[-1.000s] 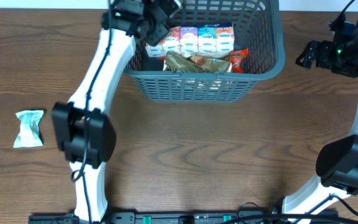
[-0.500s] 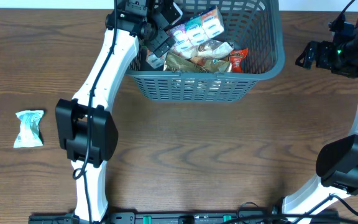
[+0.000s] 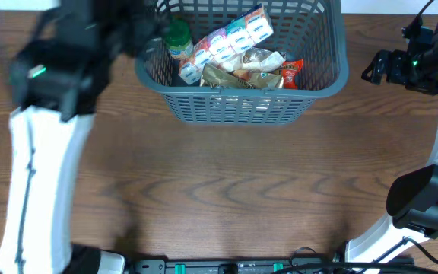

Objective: Pack container
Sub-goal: 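Lift the jar over the basket and release it inside, then move the left gripper to the mint-green snack packet and grasp it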

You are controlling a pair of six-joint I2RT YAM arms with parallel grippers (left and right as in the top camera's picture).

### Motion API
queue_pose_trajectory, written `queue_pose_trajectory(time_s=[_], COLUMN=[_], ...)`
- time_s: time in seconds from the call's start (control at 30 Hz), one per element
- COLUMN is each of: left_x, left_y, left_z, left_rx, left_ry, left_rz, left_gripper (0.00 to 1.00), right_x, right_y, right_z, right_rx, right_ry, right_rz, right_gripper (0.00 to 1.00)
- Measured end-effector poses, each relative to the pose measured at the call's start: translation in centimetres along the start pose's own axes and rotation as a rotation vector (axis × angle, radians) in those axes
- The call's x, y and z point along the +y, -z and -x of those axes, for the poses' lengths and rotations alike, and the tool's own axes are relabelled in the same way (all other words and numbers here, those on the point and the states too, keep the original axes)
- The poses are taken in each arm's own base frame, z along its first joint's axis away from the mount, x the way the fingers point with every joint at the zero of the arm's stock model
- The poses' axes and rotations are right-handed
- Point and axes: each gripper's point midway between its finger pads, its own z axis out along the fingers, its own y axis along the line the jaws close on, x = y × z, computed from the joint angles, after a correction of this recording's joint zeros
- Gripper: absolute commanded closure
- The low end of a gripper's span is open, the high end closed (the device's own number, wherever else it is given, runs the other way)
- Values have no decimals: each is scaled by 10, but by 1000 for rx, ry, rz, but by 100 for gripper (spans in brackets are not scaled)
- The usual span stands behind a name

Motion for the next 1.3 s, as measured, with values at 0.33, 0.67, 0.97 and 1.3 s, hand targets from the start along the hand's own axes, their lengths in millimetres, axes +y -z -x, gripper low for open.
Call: queue_pose_trajectory(time_s=[0.33,0.67,0.97,1.3], left_x=[100,109,62,44], left_y=[28,-27,-84,-106], left_z=[-197,-323,-401,-433], left_rx=[561,665,697,718], left_ry=[620,804,659,479], left_rz=[263,201,102,15], left_gripper=[2,1,2,2], right_x=[0,0,0,0], right_y=[0,0,0,0], right_z=[0,1,4,4], right_rx=[0,-2,-16,-15], right_ry=[3,2,-7,-11], right_rz=[0,0,-1,-1], right_gripper=[1,1,1,1])
